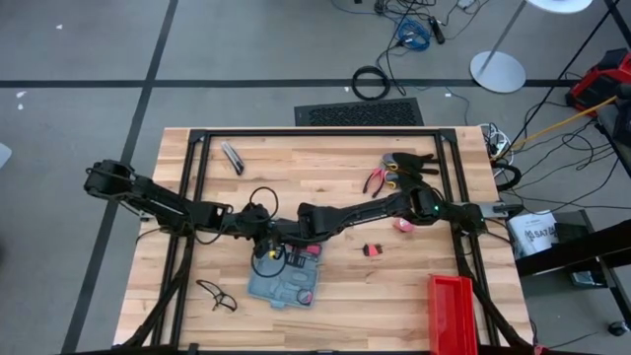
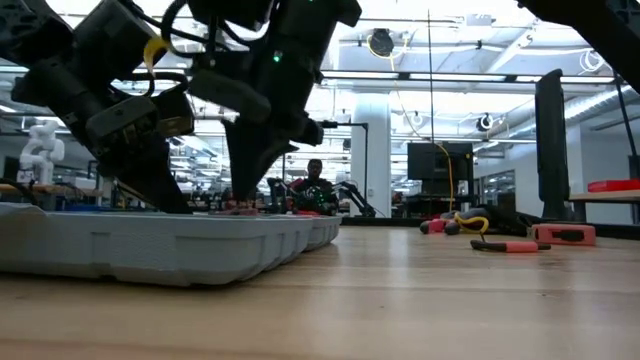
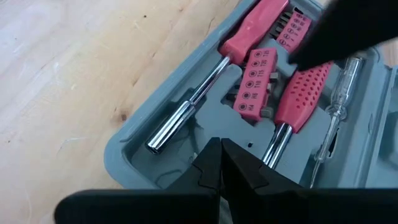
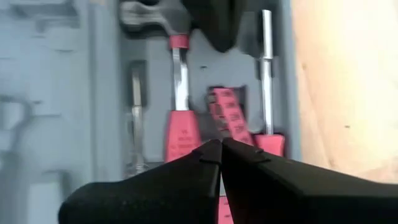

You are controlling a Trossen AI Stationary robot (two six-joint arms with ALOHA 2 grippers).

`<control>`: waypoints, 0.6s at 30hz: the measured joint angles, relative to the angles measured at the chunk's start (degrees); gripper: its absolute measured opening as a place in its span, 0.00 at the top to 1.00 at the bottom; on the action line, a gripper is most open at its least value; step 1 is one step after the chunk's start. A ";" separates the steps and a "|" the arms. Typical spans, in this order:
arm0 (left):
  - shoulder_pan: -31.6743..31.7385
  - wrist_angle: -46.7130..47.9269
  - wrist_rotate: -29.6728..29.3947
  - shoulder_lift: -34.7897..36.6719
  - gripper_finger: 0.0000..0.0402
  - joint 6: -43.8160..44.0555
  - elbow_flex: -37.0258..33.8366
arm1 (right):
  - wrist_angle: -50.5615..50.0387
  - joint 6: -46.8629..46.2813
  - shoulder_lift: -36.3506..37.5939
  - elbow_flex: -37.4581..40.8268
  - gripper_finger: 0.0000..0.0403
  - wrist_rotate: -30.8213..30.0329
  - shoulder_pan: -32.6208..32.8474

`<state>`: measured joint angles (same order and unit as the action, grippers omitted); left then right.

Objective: Prefit tool cases
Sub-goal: Put the pink terminal block into the gray prefit tool case

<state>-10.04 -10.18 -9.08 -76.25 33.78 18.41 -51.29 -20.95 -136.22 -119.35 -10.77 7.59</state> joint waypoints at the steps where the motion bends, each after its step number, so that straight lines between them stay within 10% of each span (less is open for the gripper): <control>1: 0.00 -0.02 0.00 0.00 0.96 0.02 0.00 | -0.23 0.00 0.00 0.00 1.00 -0.74 -0.02; 18: -0.02 0.02 0.00 0.00 0.96 -0.10 -0.07 | 1.90 -1.04 -2.80 -0.09 1.00 1.27 0.01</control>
<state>-10.07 -10.15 -9.08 -76.25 33.68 18.35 -49.39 -21.99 -139.02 -119.44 -9.50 7.61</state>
